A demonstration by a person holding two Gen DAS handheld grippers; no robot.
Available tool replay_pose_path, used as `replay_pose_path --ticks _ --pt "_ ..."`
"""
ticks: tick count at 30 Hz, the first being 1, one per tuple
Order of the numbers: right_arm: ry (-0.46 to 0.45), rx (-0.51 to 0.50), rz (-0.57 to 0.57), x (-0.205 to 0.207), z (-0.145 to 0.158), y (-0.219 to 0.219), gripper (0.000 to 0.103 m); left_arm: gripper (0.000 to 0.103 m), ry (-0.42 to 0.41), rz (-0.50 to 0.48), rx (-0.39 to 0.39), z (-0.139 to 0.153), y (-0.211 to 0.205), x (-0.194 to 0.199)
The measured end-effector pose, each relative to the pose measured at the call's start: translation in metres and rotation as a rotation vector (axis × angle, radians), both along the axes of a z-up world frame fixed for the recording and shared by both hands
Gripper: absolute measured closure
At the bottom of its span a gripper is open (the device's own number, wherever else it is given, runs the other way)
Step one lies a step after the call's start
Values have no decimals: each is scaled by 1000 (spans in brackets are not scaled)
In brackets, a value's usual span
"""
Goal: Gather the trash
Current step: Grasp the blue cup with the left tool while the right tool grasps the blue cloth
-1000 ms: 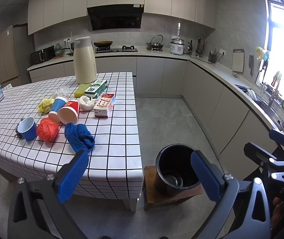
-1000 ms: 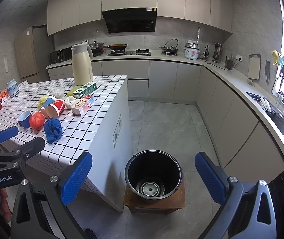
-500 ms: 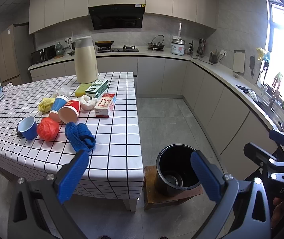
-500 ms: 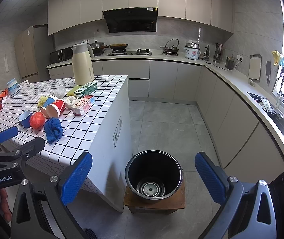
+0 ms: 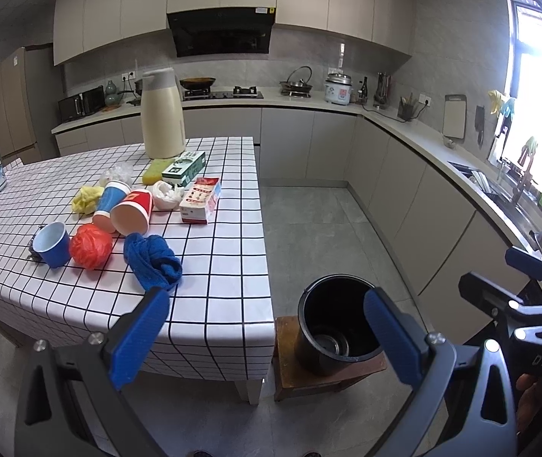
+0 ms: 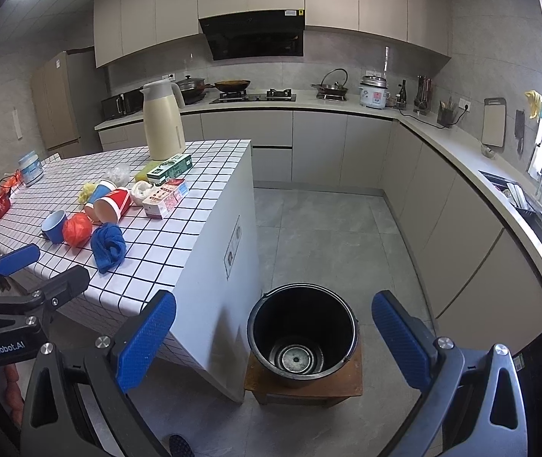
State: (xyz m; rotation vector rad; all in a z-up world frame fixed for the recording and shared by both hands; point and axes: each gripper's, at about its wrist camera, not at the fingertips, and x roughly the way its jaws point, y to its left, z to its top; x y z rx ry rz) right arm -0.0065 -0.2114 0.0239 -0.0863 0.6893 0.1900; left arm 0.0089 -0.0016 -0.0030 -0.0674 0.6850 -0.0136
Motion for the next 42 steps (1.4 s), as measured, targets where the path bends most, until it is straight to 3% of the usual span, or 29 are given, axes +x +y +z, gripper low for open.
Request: replay_pose_path --ticks 15,23,33,39,42 --pt "31 65 164 21 -15 44 0 0 73 172 -24 -21 79 0" --pt "47 66 245 33 -24 101 0 0 83 222 -134 -37 146 -12" --pt "63 100 305 49 -41 187 0 6 106 298 -60 -64 216 -10" --pt "106 76 306 70 -66 238 11 11 81 301 -55 -75 259 -1" --pt "119 61 293 79 -78 261 12 11 88 301 -51 -82 279 8"
